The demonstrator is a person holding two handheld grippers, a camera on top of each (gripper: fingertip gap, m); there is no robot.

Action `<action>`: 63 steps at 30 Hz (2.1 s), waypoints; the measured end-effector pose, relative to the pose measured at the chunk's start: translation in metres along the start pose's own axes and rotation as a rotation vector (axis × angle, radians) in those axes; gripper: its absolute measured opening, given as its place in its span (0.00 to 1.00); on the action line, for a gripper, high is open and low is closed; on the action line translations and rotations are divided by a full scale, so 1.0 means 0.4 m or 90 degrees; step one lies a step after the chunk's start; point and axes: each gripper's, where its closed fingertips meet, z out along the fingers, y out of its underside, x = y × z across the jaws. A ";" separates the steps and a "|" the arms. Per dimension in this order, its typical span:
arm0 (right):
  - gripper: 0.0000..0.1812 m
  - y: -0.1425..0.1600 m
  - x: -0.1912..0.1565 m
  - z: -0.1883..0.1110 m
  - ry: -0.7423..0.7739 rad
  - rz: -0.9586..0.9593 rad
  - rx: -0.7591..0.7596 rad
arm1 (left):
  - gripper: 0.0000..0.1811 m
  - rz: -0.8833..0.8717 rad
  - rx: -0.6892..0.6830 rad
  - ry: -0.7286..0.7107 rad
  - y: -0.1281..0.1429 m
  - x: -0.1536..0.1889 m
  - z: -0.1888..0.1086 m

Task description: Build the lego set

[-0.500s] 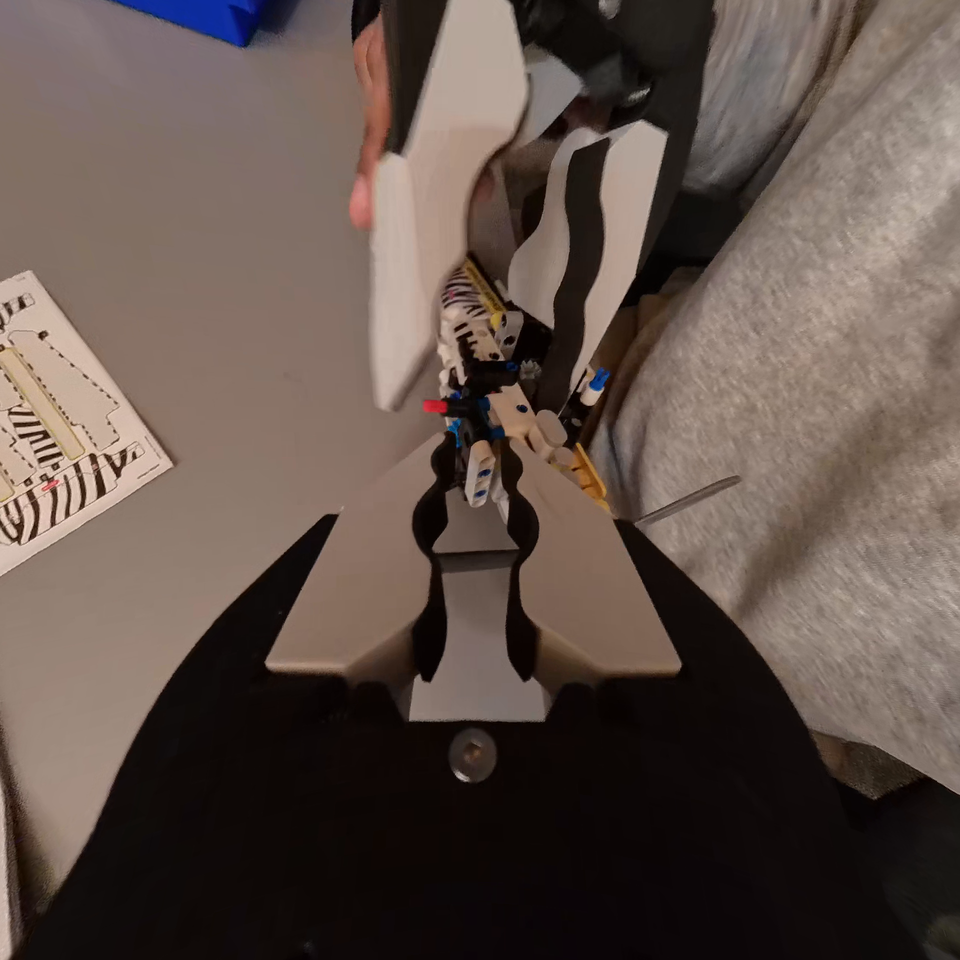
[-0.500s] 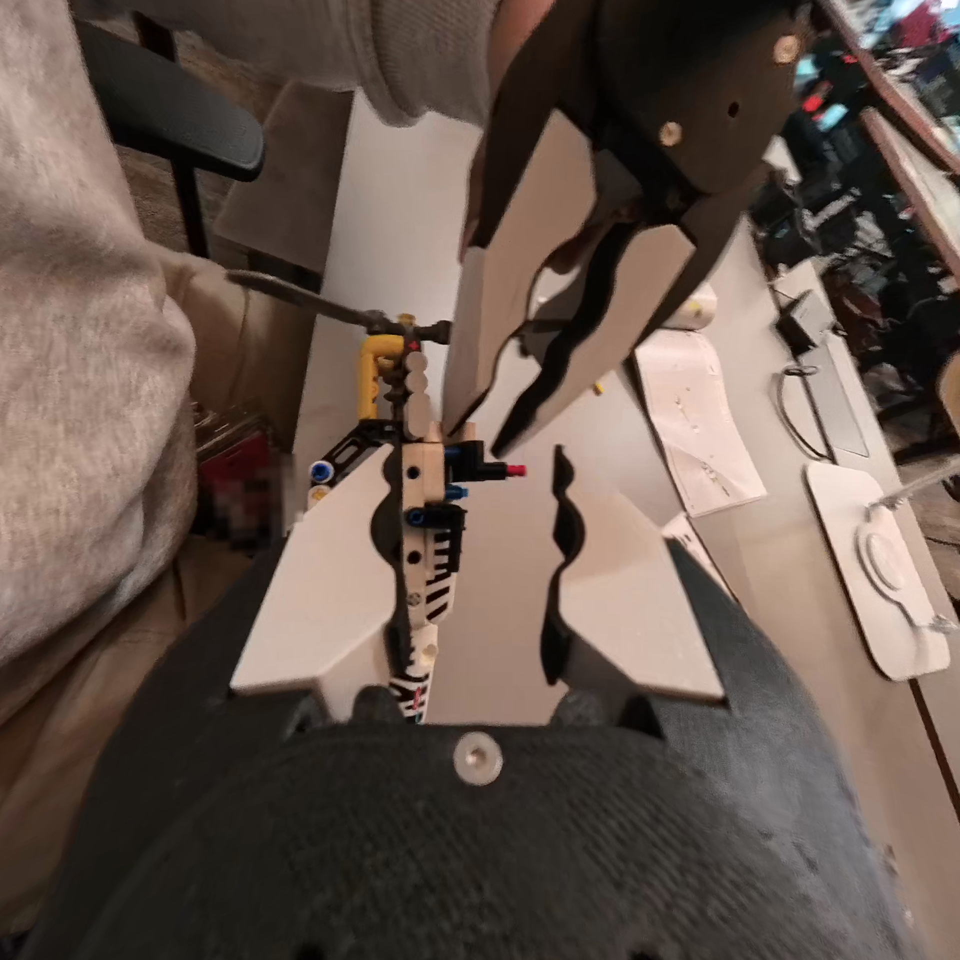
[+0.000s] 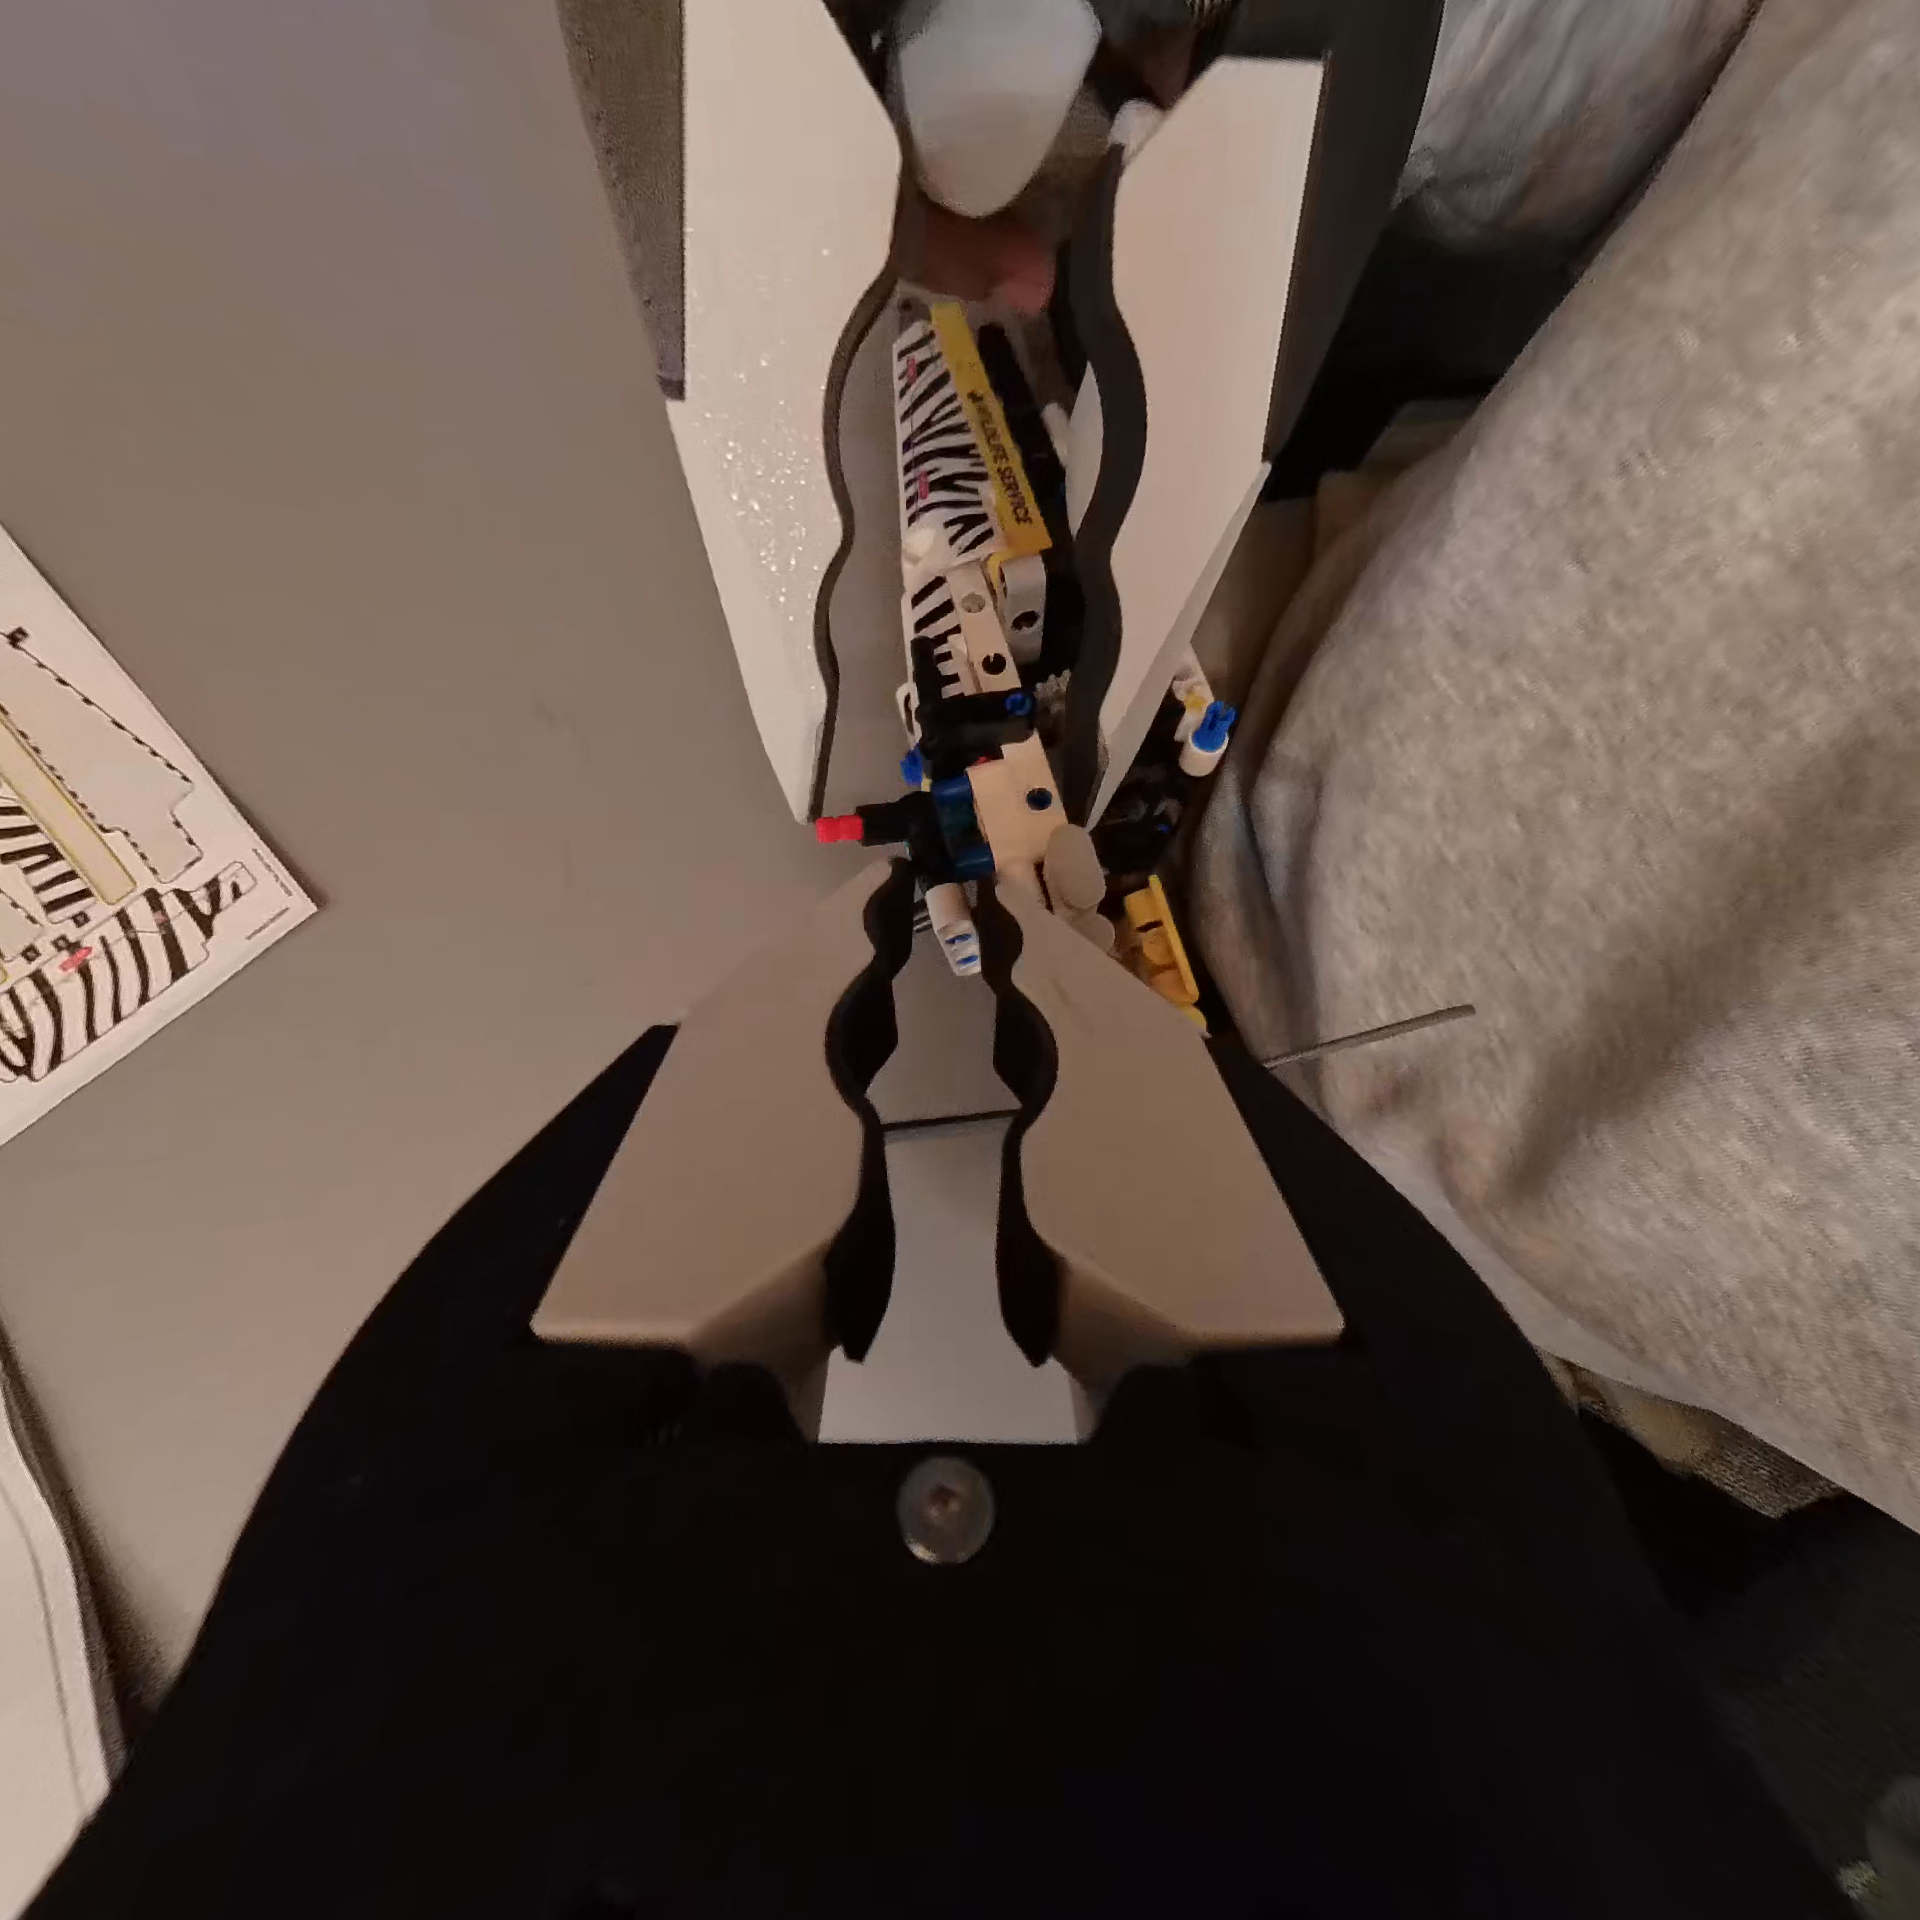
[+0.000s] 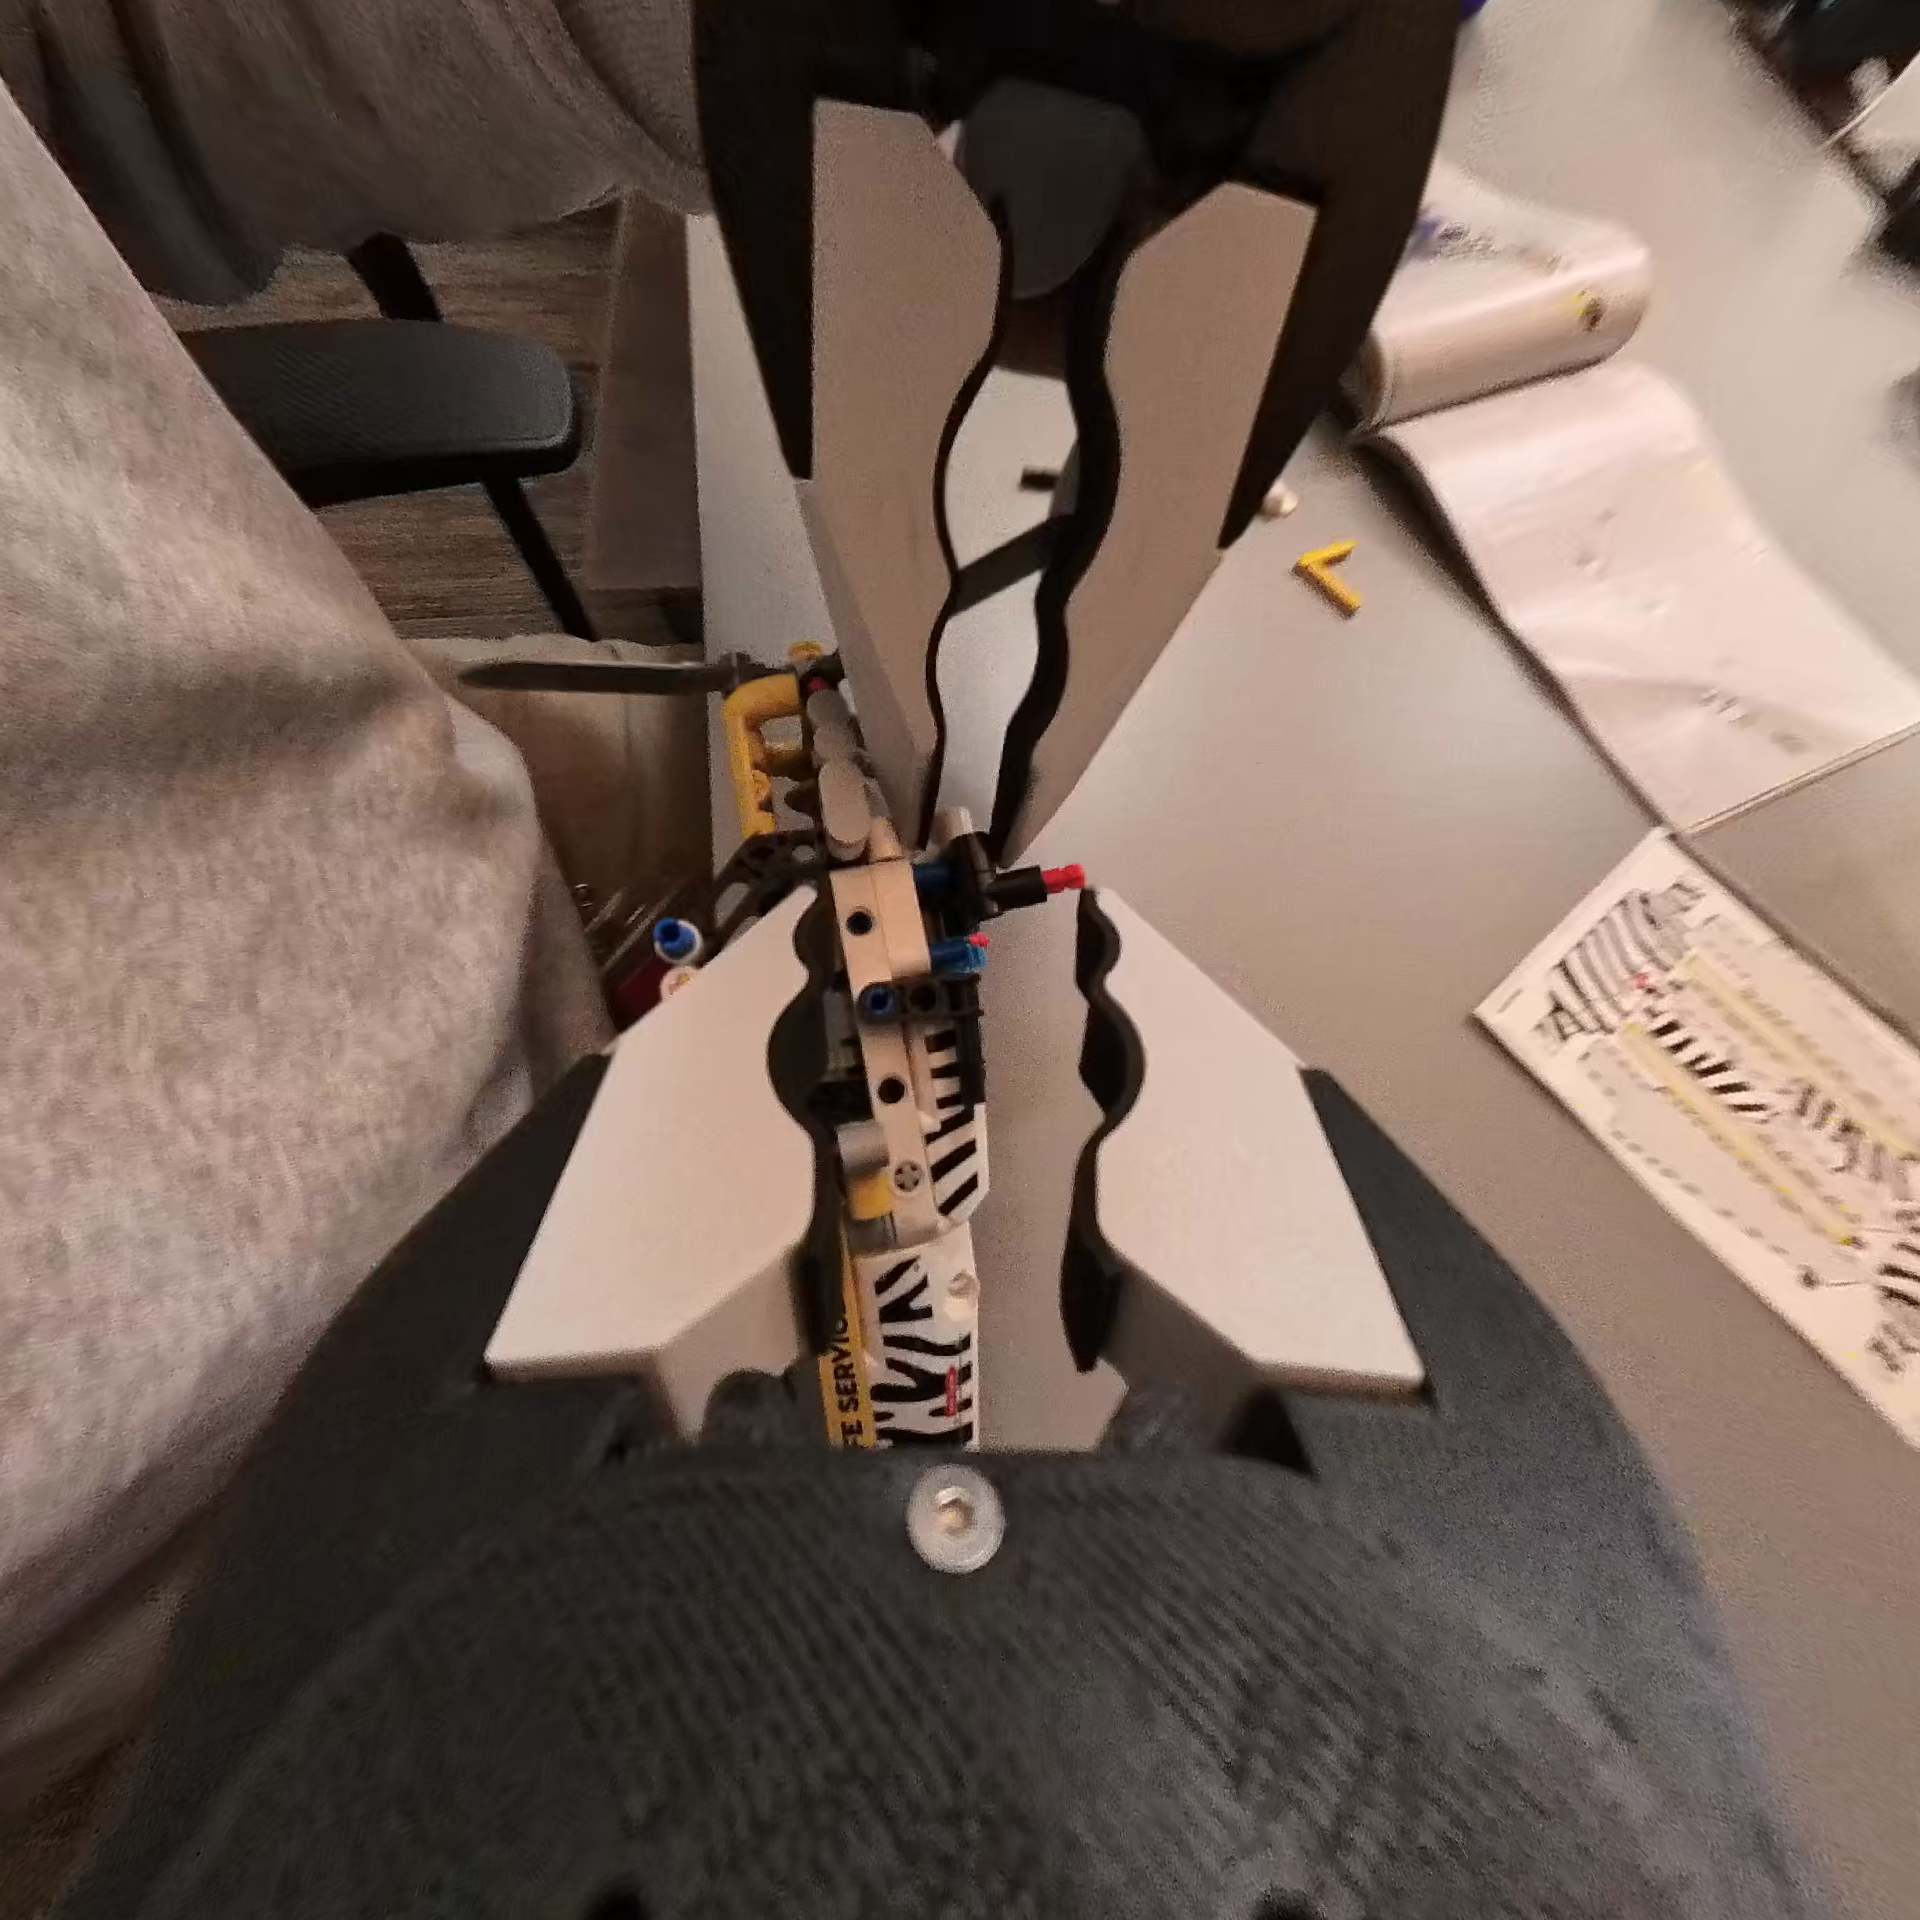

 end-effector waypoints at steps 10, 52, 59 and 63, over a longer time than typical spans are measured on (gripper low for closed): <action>0.24 0.033 0.001 0.008 0.010 -0.012 -0.039 | 0.17 -0.080 0.032 0.031 0.005 -0.021 0.017; 0.19 0.056 -0.033 0.030 -0.148 0.239 -0.019 | 0.04 0.004 -0.018 0.112 -0.002 0.007 0.041; 0.18 0.058 -0.043 0.038 -0.172 0.254 -0.017 | 0.03 -0.002 -0.016 0.118 0.000 0.009 0.045; 0.19 0.057 -0.026 0.029 -0.165 0.268 -0.018 | 0.04 -0.014 -0.008 0.089 -0.012 -0.009 0.042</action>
